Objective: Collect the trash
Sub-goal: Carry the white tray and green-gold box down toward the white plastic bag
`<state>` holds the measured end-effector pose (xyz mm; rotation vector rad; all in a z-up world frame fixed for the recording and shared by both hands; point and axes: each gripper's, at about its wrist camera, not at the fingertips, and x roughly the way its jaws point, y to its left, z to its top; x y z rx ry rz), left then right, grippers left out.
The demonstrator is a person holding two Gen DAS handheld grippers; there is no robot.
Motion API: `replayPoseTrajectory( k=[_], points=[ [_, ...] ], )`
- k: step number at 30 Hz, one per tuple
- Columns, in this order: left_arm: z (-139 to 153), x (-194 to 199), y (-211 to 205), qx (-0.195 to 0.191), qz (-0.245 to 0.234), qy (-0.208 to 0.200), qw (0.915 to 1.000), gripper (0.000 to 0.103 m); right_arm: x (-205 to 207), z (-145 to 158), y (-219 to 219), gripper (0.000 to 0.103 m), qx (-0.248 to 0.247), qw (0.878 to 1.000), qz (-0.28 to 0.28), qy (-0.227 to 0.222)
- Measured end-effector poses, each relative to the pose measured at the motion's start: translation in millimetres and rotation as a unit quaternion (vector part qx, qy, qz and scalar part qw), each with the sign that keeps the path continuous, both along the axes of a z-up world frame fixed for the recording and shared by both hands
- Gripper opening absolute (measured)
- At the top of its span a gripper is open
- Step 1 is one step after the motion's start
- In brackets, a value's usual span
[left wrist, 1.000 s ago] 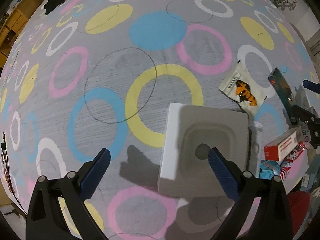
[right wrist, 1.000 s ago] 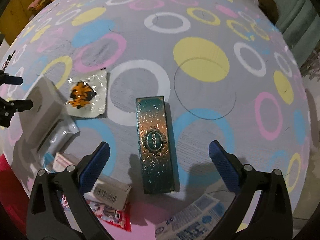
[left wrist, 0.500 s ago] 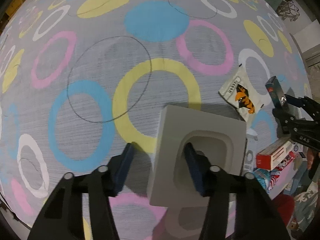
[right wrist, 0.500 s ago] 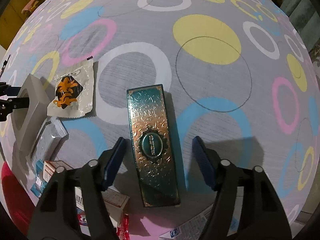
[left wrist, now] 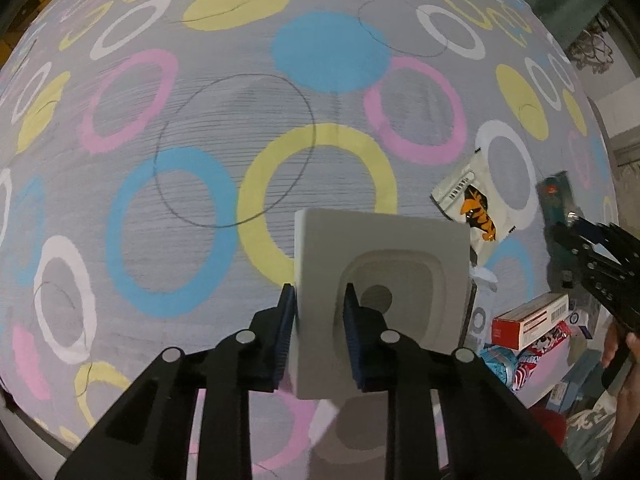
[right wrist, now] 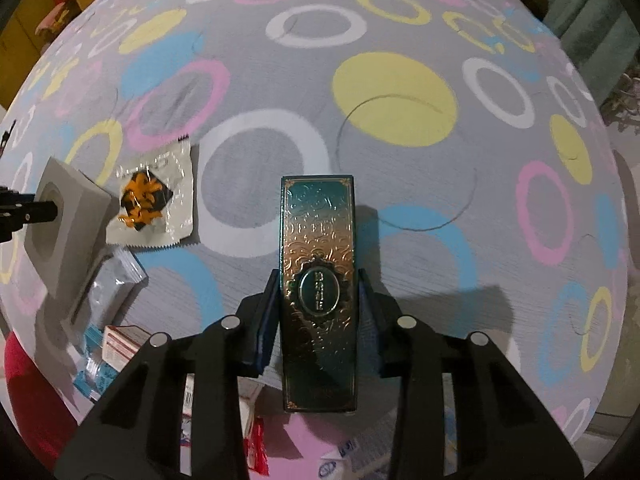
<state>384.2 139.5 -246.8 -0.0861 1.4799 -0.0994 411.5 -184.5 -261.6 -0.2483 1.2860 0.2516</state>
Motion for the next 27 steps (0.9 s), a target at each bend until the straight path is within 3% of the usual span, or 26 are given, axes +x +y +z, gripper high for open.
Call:
replayPoseTrajectory(
  k=[7,15,20,27],
  points=[
    [24,-20,9,0.012,0.009,-0.033,0.9993,0.024,-32,46,22,0.036,-0.007,0.999,-0.004,-0.048],
    [58,-26,-15,0.021,0.007,-0.071,0.9972,0.024,-73,99,21,0.036,0.042,0.995,-0.016,-0.093],
    [94,-56,-15,0.032,-0.007,-0.108,0.9936,0.024,-100,137,26,0.036,0.051,0.991,-0.011,-0.125],
    [120,-97,-25,0.025,-0.015,-0.133,0.9907,0.024,-148,175,38,0.036,0.053,0.986,-0.005,-0.158]
  ],
)
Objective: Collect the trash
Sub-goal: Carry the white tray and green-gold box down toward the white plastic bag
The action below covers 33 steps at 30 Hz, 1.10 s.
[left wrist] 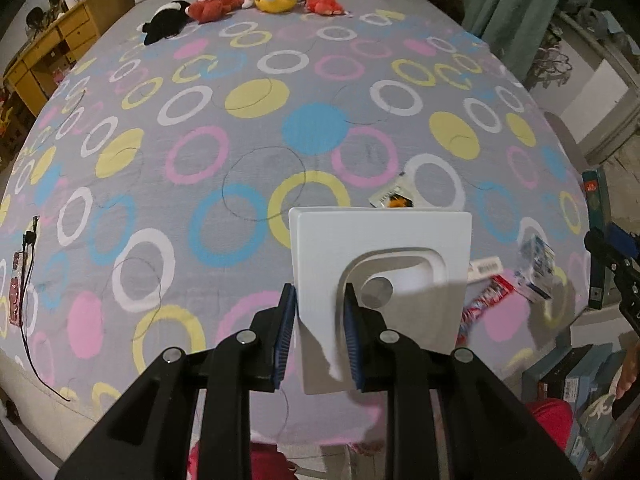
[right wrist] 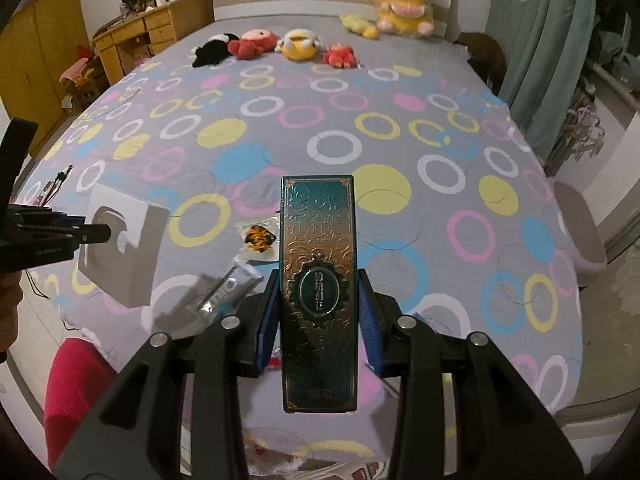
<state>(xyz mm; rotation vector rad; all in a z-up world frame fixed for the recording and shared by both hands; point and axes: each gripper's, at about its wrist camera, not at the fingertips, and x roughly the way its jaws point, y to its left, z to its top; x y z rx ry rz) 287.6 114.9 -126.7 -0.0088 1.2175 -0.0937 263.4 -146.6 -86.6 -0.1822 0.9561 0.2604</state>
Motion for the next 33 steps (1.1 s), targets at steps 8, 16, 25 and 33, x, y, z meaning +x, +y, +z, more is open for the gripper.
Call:
replayPoseTrajectory(
  k=[8,16,25,33],
  points=[
    [12,-53,-13,0.004,-0.018,-0.017,0.9997,0.024,-52,14,25,0.036,-0.008,0.999,0.024,-0.033],
    [5,-106,-28,0.020,-0.030,-0.025,0.9990,0.024,-107,8,41,0.036,-0.002,0.999,0.039,-0.038],
    [-3,-164,-46,0.020,-0.051,-0.027,0.9981,0.024,-172,-1,51,0.036,-0.002,0.999,0.038,-0.036],
    [-18,-203,-55,0.021,-0.060,-0.015,0.9978,0.024,-217,-14,56,0.036,0.004,0.999,0.031,-0.024]
  ],
)
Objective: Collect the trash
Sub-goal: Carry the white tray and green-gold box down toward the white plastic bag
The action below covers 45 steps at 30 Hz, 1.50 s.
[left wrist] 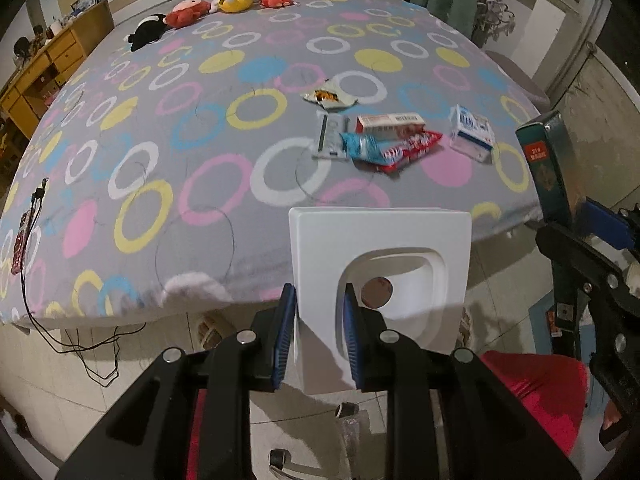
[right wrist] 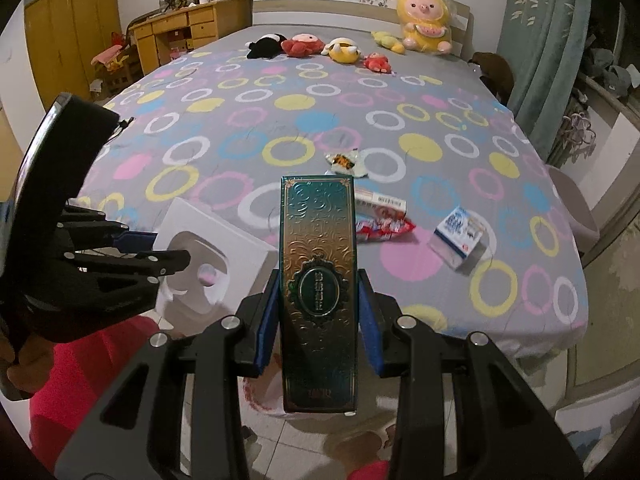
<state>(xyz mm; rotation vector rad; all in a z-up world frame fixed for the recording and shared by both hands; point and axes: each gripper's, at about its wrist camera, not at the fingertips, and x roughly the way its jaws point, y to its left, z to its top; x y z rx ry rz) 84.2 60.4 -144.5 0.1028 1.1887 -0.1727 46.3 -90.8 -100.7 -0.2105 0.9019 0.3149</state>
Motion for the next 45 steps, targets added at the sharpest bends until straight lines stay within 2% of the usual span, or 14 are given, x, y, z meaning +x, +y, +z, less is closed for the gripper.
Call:
replayPoseTrajectory(
  k=[12,22,29,35,41,45],
  points=[
    [-39,-34,-5,-0.006,0.009,0.034,0.9993,0.024,-41,-27,-10,0.036,0.001,0.999,-0.032,0.017],
    [-90,-52,-9,-0.013,0.019,0.076,0.9969,0.024,-55,-65,-19,0.036,0.015,0.997,-0.058,0.050],
    [-116,-55,-10,-0.007,0.038,0.087,0.9954,0.024,-56,-95,-24,0.036,0.029,0.994,-0.083,0.072],
    [-140,-53,-15,-0.010,0.048,0.097,0.9941,0.024,-54,-123,-24,0.036,0.020,0.992,-0.097,0.081],
    [-172,-47,-15,-0.018,0.064,0.121,0.9904,0.024,-44,-157,-30,0.036,0.026,0.987,-0.113,0.109],
    [-194,-42,-19,-0.010,0.077,0.132,0.9882,0.024,-35,-184,-33,0.036,0.031,0.983,-0.122,0.131]
  ],
)
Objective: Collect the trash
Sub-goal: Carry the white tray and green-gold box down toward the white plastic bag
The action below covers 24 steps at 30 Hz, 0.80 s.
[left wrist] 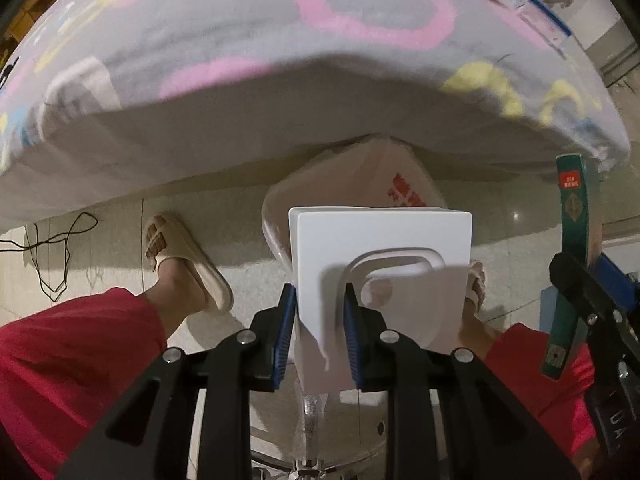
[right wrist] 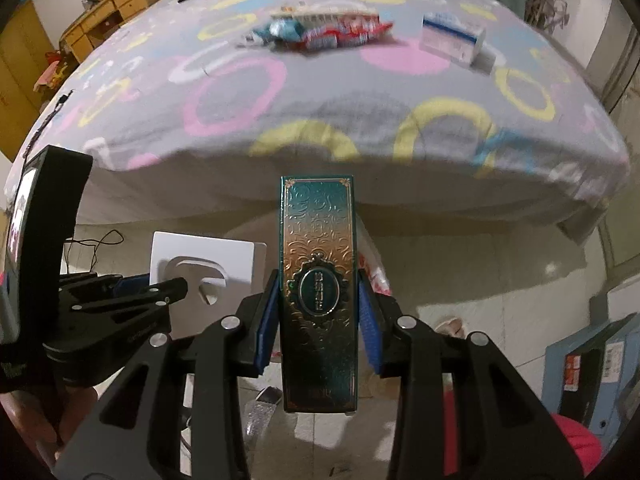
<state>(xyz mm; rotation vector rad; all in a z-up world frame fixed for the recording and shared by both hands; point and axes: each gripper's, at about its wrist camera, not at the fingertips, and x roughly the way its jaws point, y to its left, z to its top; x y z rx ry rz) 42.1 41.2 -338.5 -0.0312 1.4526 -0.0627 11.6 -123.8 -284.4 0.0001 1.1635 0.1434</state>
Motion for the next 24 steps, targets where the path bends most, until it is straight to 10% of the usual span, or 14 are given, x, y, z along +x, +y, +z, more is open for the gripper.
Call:
replayPoseTrajectory(
  k=[24],
  points=[
    [-105,35,-4,-0.007,0.042,0.093,0.9948,0.024,47,-122,-1,0.036,-0.017,0.997,0.014,0.080]
  ],
)
